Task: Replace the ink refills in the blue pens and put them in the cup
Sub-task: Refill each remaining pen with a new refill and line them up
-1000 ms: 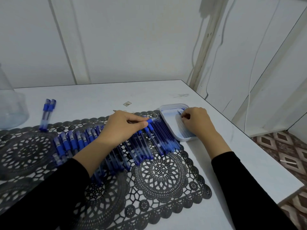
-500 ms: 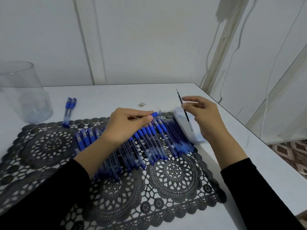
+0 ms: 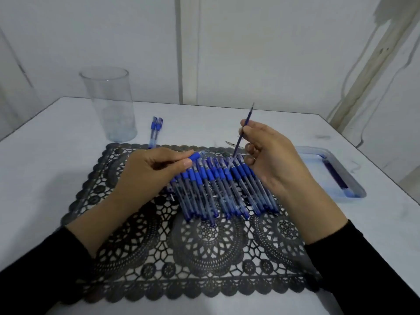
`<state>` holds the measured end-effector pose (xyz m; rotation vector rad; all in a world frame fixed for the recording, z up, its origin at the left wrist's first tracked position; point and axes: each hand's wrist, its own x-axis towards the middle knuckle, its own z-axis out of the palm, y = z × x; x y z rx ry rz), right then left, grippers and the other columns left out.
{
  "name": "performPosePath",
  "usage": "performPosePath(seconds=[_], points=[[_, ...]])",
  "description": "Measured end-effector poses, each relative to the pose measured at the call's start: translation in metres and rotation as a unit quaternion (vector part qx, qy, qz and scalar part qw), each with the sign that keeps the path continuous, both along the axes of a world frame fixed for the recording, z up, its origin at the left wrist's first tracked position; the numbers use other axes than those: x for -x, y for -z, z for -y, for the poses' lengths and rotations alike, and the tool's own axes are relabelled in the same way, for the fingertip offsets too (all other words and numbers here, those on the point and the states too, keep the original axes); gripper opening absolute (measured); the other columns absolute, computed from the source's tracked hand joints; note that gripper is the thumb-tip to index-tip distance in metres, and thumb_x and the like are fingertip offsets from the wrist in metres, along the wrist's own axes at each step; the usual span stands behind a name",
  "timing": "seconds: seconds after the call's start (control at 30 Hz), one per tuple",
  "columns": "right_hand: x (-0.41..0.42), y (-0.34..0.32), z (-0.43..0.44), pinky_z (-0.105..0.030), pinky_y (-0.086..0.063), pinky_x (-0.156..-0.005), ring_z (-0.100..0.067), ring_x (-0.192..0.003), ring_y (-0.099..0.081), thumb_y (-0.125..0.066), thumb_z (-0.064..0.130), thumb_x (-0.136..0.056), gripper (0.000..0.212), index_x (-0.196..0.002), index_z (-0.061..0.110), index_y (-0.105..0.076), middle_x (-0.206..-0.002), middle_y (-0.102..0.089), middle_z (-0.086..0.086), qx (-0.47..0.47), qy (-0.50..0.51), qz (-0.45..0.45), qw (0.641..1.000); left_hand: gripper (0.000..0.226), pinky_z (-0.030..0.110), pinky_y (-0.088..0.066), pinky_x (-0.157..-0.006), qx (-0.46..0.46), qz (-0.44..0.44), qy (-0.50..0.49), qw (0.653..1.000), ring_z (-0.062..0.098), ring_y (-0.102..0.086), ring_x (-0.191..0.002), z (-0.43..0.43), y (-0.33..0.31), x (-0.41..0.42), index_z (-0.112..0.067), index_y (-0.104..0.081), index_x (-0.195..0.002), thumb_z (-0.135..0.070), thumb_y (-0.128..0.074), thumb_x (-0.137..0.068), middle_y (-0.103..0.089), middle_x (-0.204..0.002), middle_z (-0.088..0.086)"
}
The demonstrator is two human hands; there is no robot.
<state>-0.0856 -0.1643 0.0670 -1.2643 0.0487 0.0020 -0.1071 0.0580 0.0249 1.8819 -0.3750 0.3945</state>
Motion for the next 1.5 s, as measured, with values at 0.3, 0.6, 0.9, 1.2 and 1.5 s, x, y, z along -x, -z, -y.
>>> performPosePath(seconds=[0.3, 0.6, 0.9, 1.2, 1.5], points=[[0.005, 0.014, -0.013, -0.019, -0.035, -0.053, -0.005, -0.064, -0.045, -0.061, 0.013, -0.094, 0.004, -0.095, 0.015, -0.065, -0.089, -0.069, 0.004, -0.063, 0.07, 0.027, 0.995, 0.022, 0.023, -0.058, -0.081, 0.012, 0.009, -0.013, 1.0, 0.012, -0.073, -0.082, -0.008, 0.006, 0.004, -0.029, -0.074, -0.102, -0.027, -0.073, -0.08, -0.077, -0.089, -0.013], [0.005, 0.015, -0.014, -0.019, -0.036, -0.053, -0.006, -0.064, -0.044, -0.062, 0.013, -0.094, 0.002, -0.094, 0.015, -0.063, -0.095, -0.065, 0.0, -0.073, 0.08, 0.024, 0.994, 0.023, 0.019, -0.056, -0.075, 0.023, 0.017, -0.003, 1.0, 0.011, -0.071, -0.076, -0.007, 0.007, 0.003, -0.027, -0.074, -0.104, -0.022, -0.073, -0.082, -0.076, -0.085, -0.013], [0.005, 0.014, -0.015, -0.019, -0.035, -0.053, -0.005, -0.063, -0.043, -0.064, 0.013, -0.093, 0.003, -0.091, 0.015, -0.062, -0.098, -0.065, -0.003, -0.065, 0.088, 0.03, 0.994, 0.026, 0.016, -0.054, -0.075, 0.018, 0.025, 0.004, 1.0, 0.004, -0.07, -0.079, -0.006, 0.008, 0.003, -0.025, -0.073, -0.106, -0.024, -0.072, -0.08, -0.076, -0.089, -0.015], [0.015, 0.007, -0.018, -0.017, -0.042, -0.061, 0.001, -0.059, -0.05, -0.066, 0.009, -0.09, 0.006, -0.088, 0.014, -0.062, -0.085, -0.064, -0.001, 0.0, 0.084, 0.114, 0.99, 0.028, 0.016, -0.054, -0.076, 0.008, 0.049, -0.019, 0.999, 0.007, -0.071, -0.08, -0.006, 0.009, 0.003, -0.023, -0.073, -0.109, -0.027, -0.071, -0.082, -0.076, -0.088, -0.013], [0.026, 0.019, -0.033, -0.02, -0.046, -0.073, -0.002, -0.067, -0.058, -0.061, 0.011, -0.093, 0.007, -0.099, 0.015, -0.061, -0.072, -0.067, 0.008, 0.077, -0.013, 0.154, 0.985, 0.024, 0.018, -0.055, -0.077, 0.03, 0.043, -0.011, 0.999, 0.008, -0.071, -0.08, -0.006, 0.009, 0.006, -0.026, -0.073, -0.105, -0.024, -0.072, -0.082, -0.076, -0.089, -0.011]])
